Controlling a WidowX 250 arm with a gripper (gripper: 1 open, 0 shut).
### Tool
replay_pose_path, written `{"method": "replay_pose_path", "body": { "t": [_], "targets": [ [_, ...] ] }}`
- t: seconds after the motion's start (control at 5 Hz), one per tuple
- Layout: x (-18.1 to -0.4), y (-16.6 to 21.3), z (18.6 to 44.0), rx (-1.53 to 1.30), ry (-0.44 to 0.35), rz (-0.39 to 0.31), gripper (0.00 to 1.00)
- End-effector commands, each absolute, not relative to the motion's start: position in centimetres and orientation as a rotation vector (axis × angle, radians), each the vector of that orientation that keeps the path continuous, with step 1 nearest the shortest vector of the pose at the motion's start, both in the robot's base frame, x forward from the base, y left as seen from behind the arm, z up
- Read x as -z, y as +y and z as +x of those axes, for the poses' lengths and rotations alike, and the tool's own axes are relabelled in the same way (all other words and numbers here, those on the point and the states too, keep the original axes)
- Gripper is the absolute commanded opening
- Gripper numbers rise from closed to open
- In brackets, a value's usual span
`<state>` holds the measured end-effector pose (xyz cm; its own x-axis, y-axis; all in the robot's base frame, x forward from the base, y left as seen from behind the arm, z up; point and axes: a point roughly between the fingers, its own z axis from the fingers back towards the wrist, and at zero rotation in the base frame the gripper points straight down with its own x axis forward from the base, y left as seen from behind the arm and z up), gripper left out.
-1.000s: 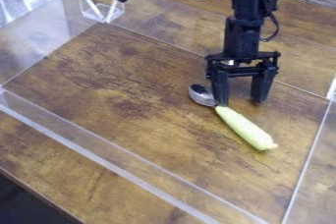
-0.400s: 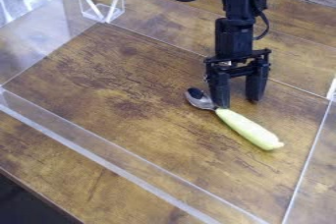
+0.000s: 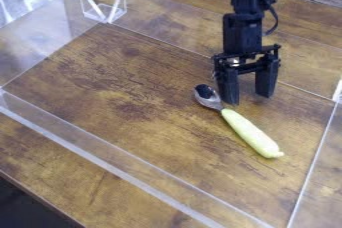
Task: Put the mushroom in the silver pot
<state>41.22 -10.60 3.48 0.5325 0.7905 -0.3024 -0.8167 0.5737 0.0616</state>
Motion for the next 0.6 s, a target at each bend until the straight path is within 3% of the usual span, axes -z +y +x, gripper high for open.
{"method": "replay_pose_path", "body": {
  "t": [0.0,0.4],
  "targets": [
    [-5.0,-10.6,41.2,-0.954,0.289,-0.110,1.00],
    [-5.5,-11.9,39.7,-0.983,0.327,-0.100,1.00]
  ]
}}
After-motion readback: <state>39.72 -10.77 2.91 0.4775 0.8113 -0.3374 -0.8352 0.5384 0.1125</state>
